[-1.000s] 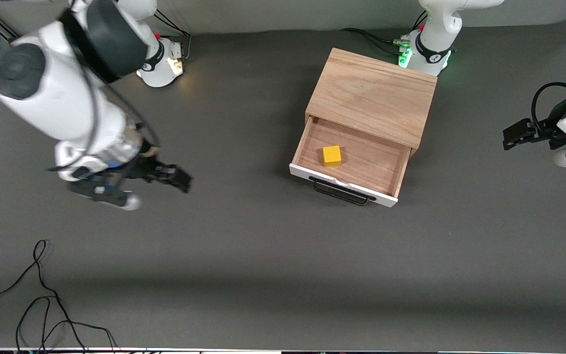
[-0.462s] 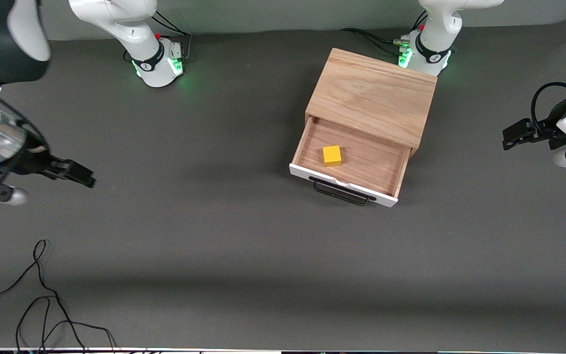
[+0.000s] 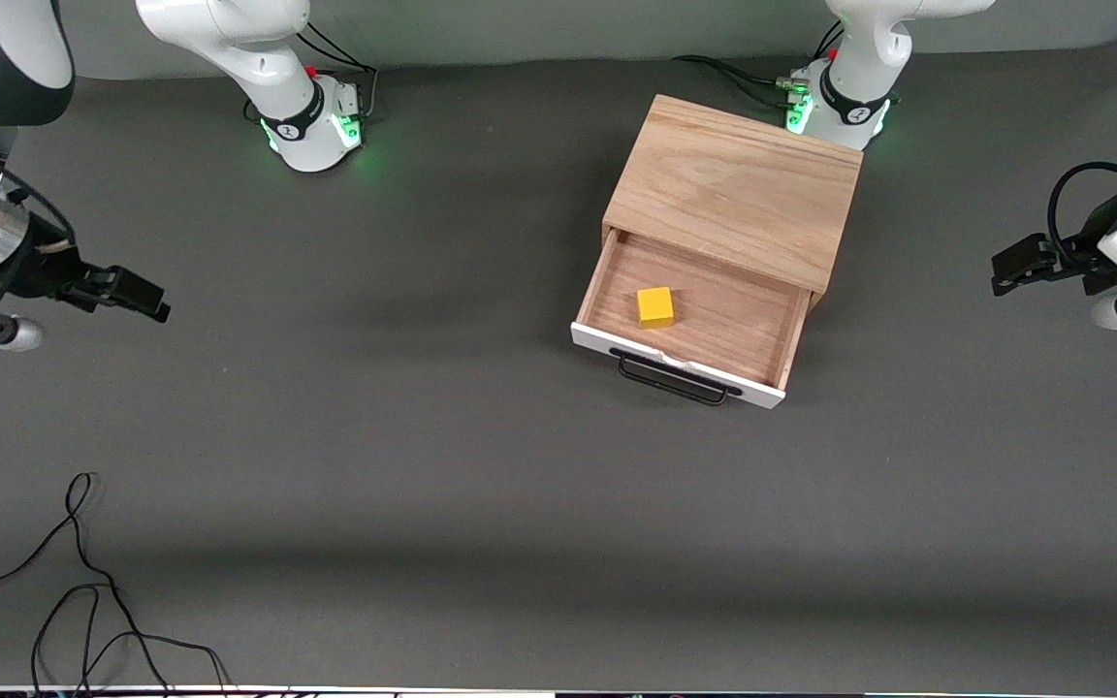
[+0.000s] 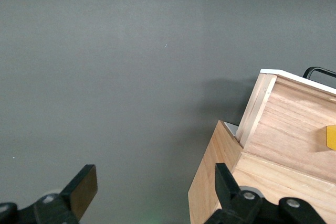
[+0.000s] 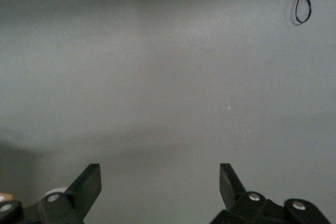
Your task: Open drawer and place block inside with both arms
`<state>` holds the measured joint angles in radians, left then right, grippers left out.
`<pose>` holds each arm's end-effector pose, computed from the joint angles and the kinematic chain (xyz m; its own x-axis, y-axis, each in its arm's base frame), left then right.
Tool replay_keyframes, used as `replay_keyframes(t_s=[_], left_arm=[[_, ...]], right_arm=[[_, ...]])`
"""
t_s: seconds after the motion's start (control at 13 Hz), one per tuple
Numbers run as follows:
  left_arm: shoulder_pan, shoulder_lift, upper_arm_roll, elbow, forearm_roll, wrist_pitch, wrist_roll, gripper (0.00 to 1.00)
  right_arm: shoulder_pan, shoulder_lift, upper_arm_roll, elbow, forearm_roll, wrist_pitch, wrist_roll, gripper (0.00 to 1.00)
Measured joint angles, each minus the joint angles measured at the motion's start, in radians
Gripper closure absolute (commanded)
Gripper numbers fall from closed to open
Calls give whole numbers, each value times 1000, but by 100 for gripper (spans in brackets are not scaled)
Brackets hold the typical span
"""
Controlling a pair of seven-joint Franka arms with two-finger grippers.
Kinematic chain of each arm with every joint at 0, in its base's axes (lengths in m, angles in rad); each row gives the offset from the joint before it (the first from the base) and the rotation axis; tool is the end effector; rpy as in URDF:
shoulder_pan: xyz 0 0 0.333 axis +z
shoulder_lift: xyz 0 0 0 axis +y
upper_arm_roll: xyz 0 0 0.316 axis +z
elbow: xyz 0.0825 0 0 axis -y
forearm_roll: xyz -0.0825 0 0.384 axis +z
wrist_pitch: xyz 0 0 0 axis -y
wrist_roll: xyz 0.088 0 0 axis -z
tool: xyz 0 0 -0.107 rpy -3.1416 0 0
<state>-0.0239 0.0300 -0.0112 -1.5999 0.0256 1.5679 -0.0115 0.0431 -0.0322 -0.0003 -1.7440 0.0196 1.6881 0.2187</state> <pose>0.5611 -0.0169 0.5938 0.9978 -0.0235 -0.0617 -0.0251 -0.9993 -0.0259 0.5489 0.0254 0.5702 0.9838 -0.1772 -0.0274 -0.1776 -0.9840 -0.0138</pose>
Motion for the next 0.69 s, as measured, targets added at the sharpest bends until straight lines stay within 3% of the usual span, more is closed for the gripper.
replay_keyframes(t_s=[0.69], left_arm=[[0, 0, 0, 0, 0, 0, 1, 0]], right_arm=[[-4, -32, -5, -22, 0, 20, -94, 0]])
